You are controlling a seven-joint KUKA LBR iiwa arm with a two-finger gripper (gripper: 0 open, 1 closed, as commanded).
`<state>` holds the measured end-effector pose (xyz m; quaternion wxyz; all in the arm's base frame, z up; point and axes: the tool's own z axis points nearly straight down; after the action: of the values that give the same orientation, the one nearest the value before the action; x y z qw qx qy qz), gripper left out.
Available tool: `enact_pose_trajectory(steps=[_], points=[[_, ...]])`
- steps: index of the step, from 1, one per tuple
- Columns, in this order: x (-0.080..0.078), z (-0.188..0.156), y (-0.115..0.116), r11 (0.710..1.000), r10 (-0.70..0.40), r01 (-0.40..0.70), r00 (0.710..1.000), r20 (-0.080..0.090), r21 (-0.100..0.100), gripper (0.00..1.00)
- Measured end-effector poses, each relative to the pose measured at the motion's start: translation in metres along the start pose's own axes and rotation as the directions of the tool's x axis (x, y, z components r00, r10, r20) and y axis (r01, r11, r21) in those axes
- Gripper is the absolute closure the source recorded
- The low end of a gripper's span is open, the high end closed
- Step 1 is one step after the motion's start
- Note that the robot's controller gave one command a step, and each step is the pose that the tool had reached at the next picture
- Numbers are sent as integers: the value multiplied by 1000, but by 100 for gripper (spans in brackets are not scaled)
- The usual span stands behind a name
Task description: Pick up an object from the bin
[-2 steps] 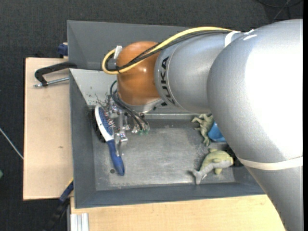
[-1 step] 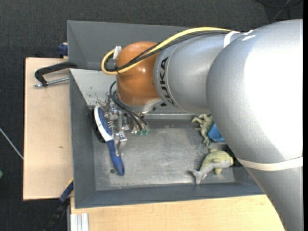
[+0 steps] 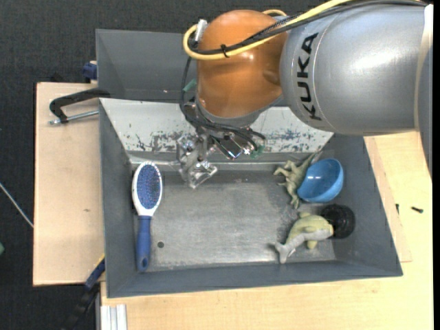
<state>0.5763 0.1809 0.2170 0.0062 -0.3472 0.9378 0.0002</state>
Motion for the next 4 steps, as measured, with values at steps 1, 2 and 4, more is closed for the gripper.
enact_pose_trajectory(steps=[1,2,4], points=[[0,78,11,993,118,-118,993,-15,-6,100],[-5,73,6,996,94,-94,996,-6,-3,100],[-27,24,19,987,163,-163,987,-5,-3,0]])
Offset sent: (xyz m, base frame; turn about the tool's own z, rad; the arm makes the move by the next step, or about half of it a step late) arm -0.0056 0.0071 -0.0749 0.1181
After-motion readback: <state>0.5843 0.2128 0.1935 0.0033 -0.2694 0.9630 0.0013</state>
